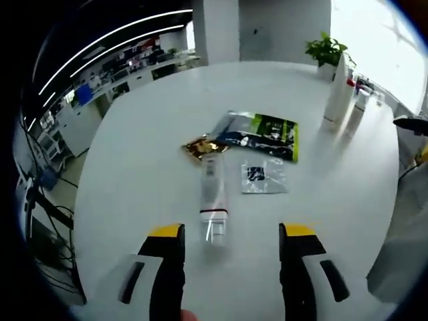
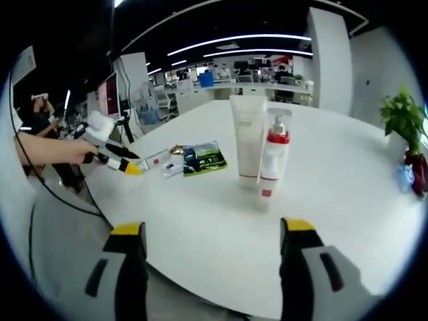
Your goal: Arrange the skincare products in the storage area until every visible bottle or jar stands upright without overlapping.
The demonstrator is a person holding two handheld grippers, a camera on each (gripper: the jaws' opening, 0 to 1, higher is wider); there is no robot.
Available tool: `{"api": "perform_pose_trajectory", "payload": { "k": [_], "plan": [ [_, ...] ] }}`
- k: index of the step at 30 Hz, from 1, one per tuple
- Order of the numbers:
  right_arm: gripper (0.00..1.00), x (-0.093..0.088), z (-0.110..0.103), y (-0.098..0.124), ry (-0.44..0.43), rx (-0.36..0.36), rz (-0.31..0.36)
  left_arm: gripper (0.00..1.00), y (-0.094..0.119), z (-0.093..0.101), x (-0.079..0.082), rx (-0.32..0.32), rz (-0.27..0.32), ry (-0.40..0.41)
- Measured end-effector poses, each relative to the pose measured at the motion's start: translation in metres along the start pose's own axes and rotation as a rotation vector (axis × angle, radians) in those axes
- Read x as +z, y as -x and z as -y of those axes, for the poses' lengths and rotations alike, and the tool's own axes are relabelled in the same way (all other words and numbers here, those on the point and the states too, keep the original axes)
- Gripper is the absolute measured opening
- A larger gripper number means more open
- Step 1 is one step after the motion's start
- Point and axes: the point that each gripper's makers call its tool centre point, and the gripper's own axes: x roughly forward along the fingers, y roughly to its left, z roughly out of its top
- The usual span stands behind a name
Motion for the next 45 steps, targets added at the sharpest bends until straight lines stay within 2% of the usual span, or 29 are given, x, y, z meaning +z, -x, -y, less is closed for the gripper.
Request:
{"api": "perform_pose_trajectory", "payload": {
  "k": [10,15,20,25,31,45],
  "plan": [
    [0.80,-0.001,0.002,0.000,-0.007,-0.011,-0.006,0.29,-0.016,-0.008,0.008,-0.016,-0.002,-0.013],
    [0.79,-0.001,0.003,-0.001,-0.010,-0.015,-0.008,0.27,-0.023,-0.011,0.010,-0.013,-0.009,-0.014],
    [0.79,-0.002,0.002,-0.001,-0.009,-0.016,-0.012,0.18,-0.030,-0.015,0.008,0.004,-0.022,-0.013],
    [0.78,-0.002,0.001,-0.002,-0.003,-0.015,-0.019,0.17,-0.033,-0.019,0.008,0.005,-0.034,-0.013],
    [0.78,-0.002,-0.001,-0.003,0.001,-0.008,-0.022,0.17,-0.026,-0.017,0.007,-0.002,-0.048,-0.008],
    [0.77,-0.001,-0.005,-0.003,0.005,0.011,-0.023,0.17,0.007,0.009,0.016,-0.077,0.000,-0.072]
  ]
}}
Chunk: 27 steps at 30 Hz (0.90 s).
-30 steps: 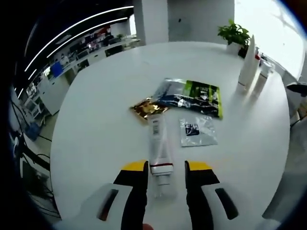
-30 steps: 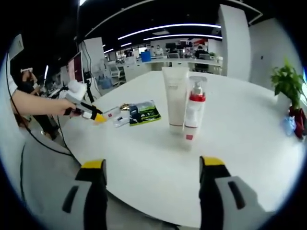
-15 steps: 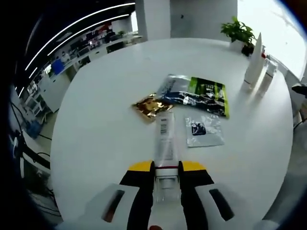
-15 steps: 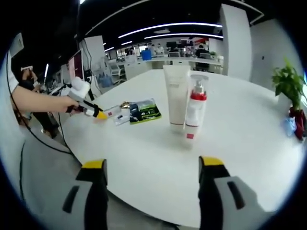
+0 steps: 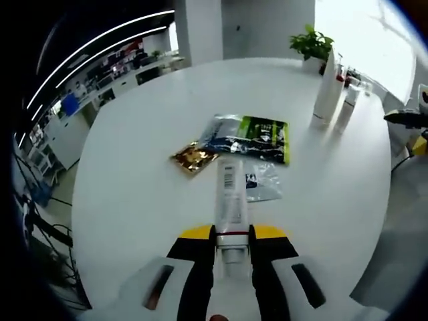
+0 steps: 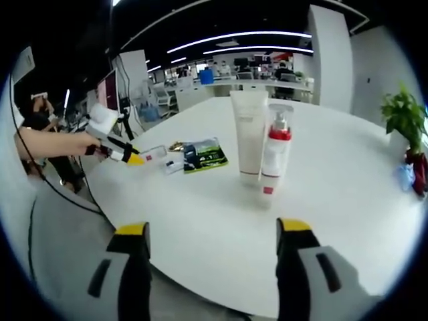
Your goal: Arrange the skincare products in the storage area until every visible bottle or jar stands upright without overlapping.
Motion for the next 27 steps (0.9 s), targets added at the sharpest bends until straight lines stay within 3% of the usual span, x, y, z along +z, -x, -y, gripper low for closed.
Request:
{"api": "perform_pose_trajectory", "payload": {
  "k": [7,13,16,27],
  "plan": [
    [0.76,0.002,-0.001,0.001,-0.006,0.010,0.009,0.17,0.012,0.028,0.013,-0.073,0.022,-0.084],
    [0.72,0.002,-0.007,0.002,0.017,0.034,0.009,0.17,0.024,0.063,0.025,-0.178,0.036,-0.169],
    [0.72,0.001,-0.010,0.002,0.032,0.044,0.004,0.17,0.031,0.080,0.032,-0.226,0.057,-0.168],
    [0.69,0.004,-0.023,0.005,0.053,0.096,0.010,0.17,0.043,0.116,0.026,-0.335,0.020,-0.282]
  ]
}}
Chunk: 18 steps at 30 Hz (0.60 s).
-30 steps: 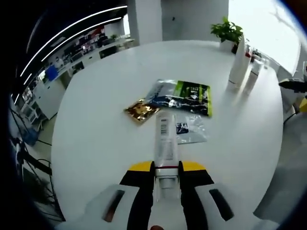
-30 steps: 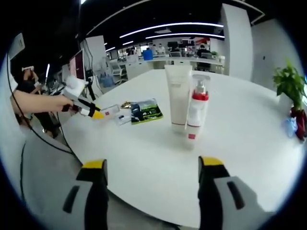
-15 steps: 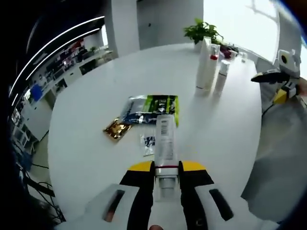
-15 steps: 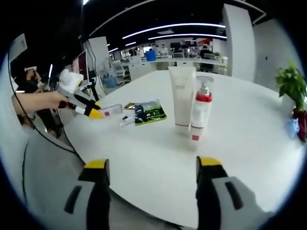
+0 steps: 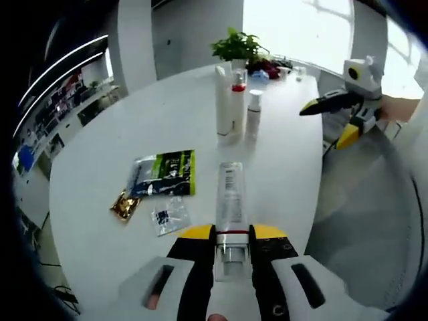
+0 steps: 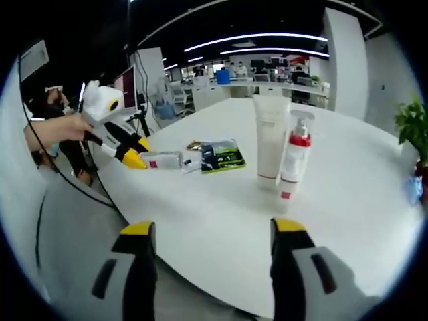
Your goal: Arrange the skincare products in the storage area until every visible bottle or jar stands upright without overlapping.
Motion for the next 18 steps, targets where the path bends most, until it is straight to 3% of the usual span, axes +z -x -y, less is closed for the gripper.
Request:
{"api": "perform_pose_trajectory", "payload": {
  "k": [9,14,18],
  "plan": [
    [0.62,0.006,-0.043,-0.014,0.041,0.160,-0.002,0.17,0.000,0.035,0.013,-0.118,-0.037,-0.137],
    [0.66,0.006,-0.063,-0.024,0.195,0.206,-0.051,0.17,-0.003,0.046,0.017,-0.150,-0.041,-0.169],
    [0.64,0.004,-0.074,-0.032,0.315,0.246,-0.103,0.17,-0.005,0.049,0.012,-0.155,-0.061,-0.172]
  ]
}}
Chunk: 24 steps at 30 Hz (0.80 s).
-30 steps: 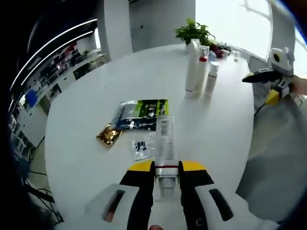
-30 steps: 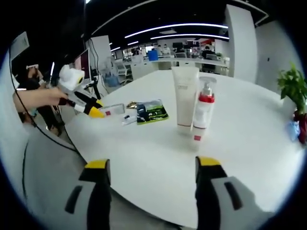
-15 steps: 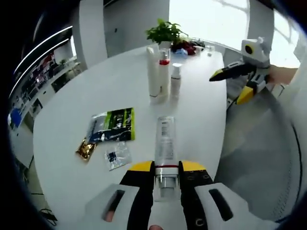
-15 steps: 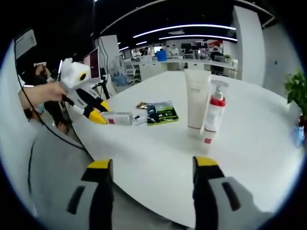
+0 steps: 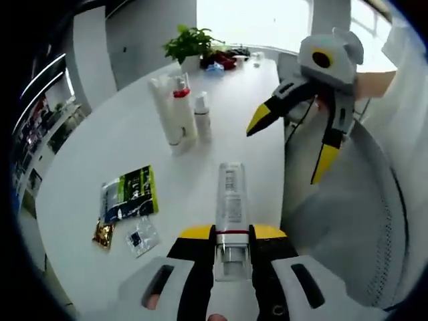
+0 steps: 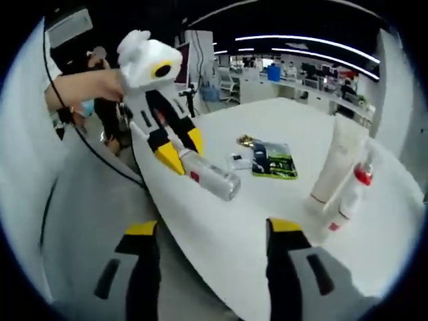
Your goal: Arrange the skincare products in the storage area until every visible bottle or jar stands upright without overlapping.
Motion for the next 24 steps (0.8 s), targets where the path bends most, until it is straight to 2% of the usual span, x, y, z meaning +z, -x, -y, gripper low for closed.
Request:
{"api": "perform_pose_trajectory", "payload": {
  "k": [3,7,10,13,19,24],
  "plan": [
    [0.62,0.011,-0.003,-0.003,0.021,0.036,0.019,0.17,0.000,0.011,0.003,-0.036,0.004,-0.023],
    [0.55,0.020,-0.009,-0.007,0.096,0.105,-0.002,0.17,-0.002,0.023,0.005,-0.084,0.000,-0.080],
    [0.51,0.020,-0.016,-0.010,0.151,0.167,-0.035,0.17,-0.004,0.033,0.007,-0.111,-0.015,-0.137],
    [0.41,0.018,-0.024,-0.012,0.193,0.232,-0.076,0.17,-0.005,0.037,0.012,-0.120,-0.011,-0.148],
    [0.40,0.016,-0.028,-0.016,0.279,0.267,-0.122,0.17,-0.004,0.043,0.017,-0.138,-0.006,-0.159],
    [0.34,0.017,-0.031,-0.018,0.346,0.320,-0.144,0.17,-0.001,0.050,0.023,-0.165,0.005,-0.172]
  ]
}}
